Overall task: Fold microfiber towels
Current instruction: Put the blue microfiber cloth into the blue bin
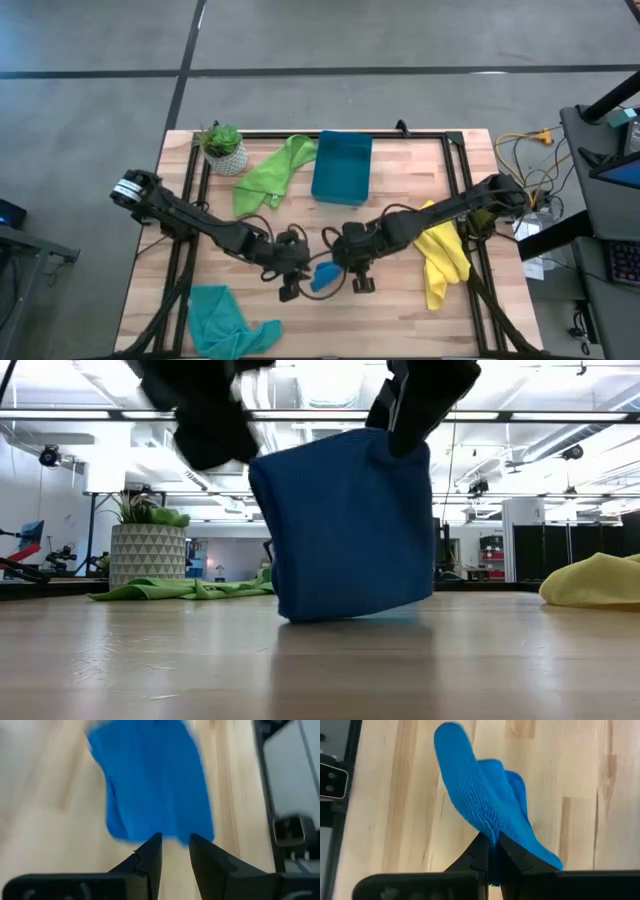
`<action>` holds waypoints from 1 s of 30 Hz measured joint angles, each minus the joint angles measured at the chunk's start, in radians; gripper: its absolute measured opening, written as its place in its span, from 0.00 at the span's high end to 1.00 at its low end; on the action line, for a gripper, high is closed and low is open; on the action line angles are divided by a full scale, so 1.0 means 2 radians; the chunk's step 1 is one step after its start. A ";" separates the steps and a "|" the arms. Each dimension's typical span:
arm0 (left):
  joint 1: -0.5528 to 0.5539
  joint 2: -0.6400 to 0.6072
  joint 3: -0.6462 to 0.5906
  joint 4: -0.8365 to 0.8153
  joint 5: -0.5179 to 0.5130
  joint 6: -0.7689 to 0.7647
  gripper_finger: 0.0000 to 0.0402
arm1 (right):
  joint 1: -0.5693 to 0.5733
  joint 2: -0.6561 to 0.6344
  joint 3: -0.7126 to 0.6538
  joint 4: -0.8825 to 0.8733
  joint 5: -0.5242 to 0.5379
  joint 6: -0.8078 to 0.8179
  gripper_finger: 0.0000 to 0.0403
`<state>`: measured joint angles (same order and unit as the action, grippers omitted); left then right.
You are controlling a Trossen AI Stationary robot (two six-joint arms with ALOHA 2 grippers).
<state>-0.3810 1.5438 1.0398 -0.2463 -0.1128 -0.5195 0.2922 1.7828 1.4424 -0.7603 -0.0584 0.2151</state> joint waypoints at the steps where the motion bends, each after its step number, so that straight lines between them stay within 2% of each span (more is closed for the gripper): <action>1: 0.000 -0.011 0.000 0.001 -0.016 0.006 0.79 | -0.004 -0.002 0.005 -0.001 -0.002 0.004 0.97; 5: 0.001 -0.045 -0.001 0.031 -0.054 0.049 0.79 | -0.014 -0.004 0.020 -0.002 -0.010 0.016 0.97; 8: 0.002 -0.053 -0.001 0.075 -0.055 0.105 0.79 | -0.020 -0.004 0.028 -0.001 -0.011 0.030 0.97; 10: 0.004 -0.054 -0.002 0.084 -0.055 0.116 0.79 | -0.025 -0.004 0.033 0.001 -0.014 0.035 0.97; 18: 0.027 -0.060 -0.007 0.067 -0.055 0.094 0.69 | -0.058 -0.013 0.045 -0.003 -0.013 0.037 0.97; 25: 0.043 -0.063 -0.006 0.061 -0.055 0.108 0.66 | -0.079 -0.031 0.045 0.000 -0.014 0.038 0.97; 30: 0.052 -0.062 -0.005 0.031 -0.081 0.107 0.63 | -0.080 -0.036 0.045 0.000 -0.027 0.042 0.97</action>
<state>-0.2775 1.4192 1.0290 -0.1840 -0.2752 -0.3058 0.1320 1.7107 1.5322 -0.7593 -0.1115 0.2999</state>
